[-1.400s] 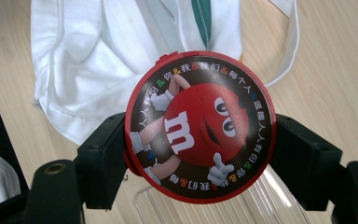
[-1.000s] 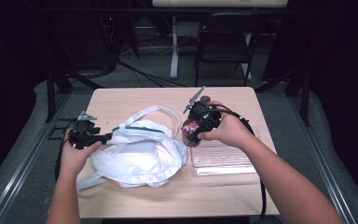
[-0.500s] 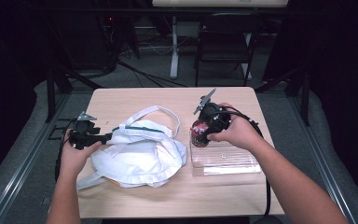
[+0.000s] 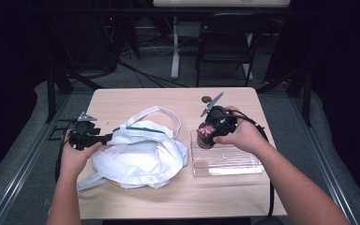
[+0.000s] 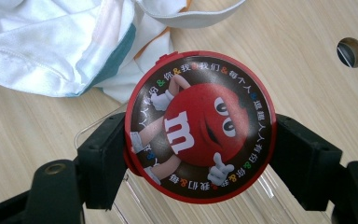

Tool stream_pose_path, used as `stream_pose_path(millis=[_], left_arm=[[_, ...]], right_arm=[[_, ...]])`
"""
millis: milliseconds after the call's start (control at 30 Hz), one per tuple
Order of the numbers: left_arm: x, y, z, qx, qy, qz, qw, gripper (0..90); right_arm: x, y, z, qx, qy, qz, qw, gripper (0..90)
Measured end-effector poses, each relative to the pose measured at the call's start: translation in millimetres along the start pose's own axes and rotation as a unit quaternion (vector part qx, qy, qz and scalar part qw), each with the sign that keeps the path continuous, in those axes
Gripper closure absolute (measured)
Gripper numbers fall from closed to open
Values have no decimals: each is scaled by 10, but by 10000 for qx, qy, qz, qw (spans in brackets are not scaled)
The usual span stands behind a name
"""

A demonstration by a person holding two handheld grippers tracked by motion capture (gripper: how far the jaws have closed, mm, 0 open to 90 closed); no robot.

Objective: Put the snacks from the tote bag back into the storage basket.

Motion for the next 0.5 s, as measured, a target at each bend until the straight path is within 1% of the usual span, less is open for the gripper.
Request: stream_pose_path(millis=[33,100,133,400,500], left_arm=[[0,0,0,-4,-2,1,10000,420],[-3,-1,1,-17,-16,-1,10000,420],[-1,-9,2,25,-2,-26,10000,420],[-8,-7,4,25,-11,-34,10000,420],[-7,-9,4,6,-6,-16,10000,420]], right_arm=[[4,-9,8,12,-8,36,10000,251],[16,-37,29,33,-47,34,10000,251],[18,-47,35,33,-48,22,10000,250],[18,-206,95,-14,19,-8,10000,251],[25,-268,112,-26,39,-91,9999,250]])
Point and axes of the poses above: each handheld gripper's, and its own axes: y roughly backward along the jaws, z roughly out of its underside, x roughly to its right, the point moved 3 cm from there along -y, roughly forward along the jaws, and after that the axes turned 7 degrees about -y, right-handed, at the moved point
